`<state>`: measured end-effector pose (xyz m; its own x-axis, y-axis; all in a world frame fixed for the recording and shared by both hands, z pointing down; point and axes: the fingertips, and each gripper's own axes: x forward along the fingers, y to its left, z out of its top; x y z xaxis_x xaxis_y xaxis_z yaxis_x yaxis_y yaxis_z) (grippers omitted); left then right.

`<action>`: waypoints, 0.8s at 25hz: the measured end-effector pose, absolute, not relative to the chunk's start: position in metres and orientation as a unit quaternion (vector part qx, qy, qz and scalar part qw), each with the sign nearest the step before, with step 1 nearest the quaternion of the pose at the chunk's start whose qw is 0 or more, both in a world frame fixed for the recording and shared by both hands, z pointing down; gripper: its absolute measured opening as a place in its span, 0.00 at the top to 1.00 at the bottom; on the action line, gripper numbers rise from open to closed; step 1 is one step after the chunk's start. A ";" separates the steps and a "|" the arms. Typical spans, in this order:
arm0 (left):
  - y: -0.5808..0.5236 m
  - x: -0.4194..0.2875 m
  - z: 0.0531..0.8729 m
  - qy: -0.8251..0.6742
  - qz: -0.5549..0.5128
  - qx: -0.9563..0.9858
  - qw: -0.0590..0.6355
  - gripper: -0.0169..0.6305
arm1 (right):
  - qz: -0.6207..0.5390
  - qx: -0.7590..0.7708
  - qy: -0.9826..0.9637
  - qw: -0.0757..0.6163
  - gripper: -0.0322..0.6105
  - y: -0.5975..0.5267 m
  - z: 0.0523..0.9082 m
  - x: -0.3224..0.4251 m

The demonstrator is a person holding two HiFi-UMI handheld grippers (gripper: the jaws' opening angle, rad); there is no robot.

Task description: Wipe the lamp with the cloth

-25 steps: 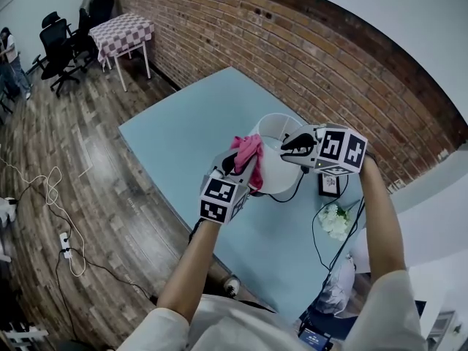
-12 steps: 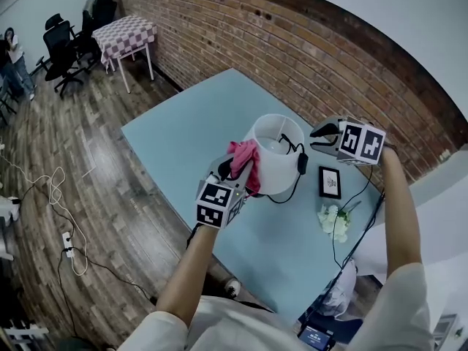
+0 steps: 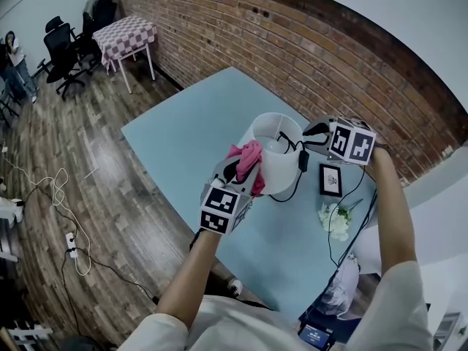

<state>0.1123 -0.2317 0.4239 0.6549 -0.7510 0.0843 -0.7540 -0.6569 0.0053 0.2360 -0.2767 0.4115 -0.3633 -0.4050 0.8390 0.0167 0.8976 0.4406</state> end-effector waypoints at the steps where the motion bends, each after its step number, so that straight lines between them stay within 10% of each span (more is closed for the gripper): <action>1: -0.230 0.115 0.423 -0.411 0.041 0.910 0.017 0.81 | -0.192 0.124 -0.803 0.550 0.79 -0.278 0.412 0.237; 20: -0.196 0.212 0.414 -0.283 0.187 0.936 -0.089 0.81 | -0.174 0.159 -0.841 0.487 0.80 -0.283 0.412 0.235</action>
<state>0.2121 -0.1964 0.4137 0.7695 -0.5640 0.2995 -0.4975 -0.8235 -0.2727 0.2349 -0.2825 0.4123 -0.4750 -0.4367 0.7640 -0.0985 0.8891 0.4469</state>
